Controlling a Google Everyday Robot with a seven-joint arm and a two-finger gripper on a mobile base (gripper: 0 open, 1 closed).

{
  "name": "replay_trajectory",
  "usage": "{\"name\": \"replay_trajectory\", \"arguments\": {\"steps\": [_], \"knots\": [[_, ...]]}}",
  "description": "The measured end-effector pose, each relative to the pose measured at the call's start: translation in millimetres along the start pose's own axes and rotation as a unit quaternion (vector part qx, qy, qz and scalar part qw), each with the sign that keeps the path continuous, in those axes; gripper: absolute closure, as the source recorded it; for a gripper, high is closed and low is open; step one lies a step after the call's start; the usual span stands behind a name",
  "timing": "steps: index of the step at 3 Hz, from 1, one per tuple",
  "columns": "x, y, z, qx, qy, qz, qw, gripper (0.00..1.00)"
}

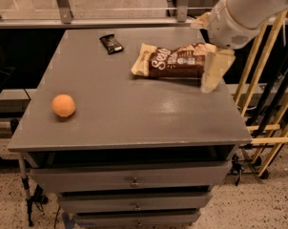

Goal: Pick brown chip bag

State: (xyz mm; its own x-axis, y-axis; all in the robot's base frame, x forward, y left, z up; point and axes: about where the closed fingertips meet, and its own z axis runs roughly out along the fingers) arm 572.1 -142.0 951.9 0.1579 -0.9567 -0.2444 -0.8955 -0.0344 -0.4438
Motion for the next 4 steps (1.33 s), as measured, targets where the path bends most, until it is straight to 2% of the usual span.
{"name": "replay_trajectory", "arguments": {"steps": [1, 2, 3, 4], "knots": [[-20, -32, 35, 0.022, -0.037, -0.040, 0.9983, 0.00], [-28, -57, 63, 0.036, -0.074, -0.030, 0.9961, 0.00], [-24, -71, 86, 0.038, -0.092, -0.011, 0.9950, 0.00], [-23, -79, 110, 0.032, -0.095, 0.000, 0.9949, 0.00]]}}
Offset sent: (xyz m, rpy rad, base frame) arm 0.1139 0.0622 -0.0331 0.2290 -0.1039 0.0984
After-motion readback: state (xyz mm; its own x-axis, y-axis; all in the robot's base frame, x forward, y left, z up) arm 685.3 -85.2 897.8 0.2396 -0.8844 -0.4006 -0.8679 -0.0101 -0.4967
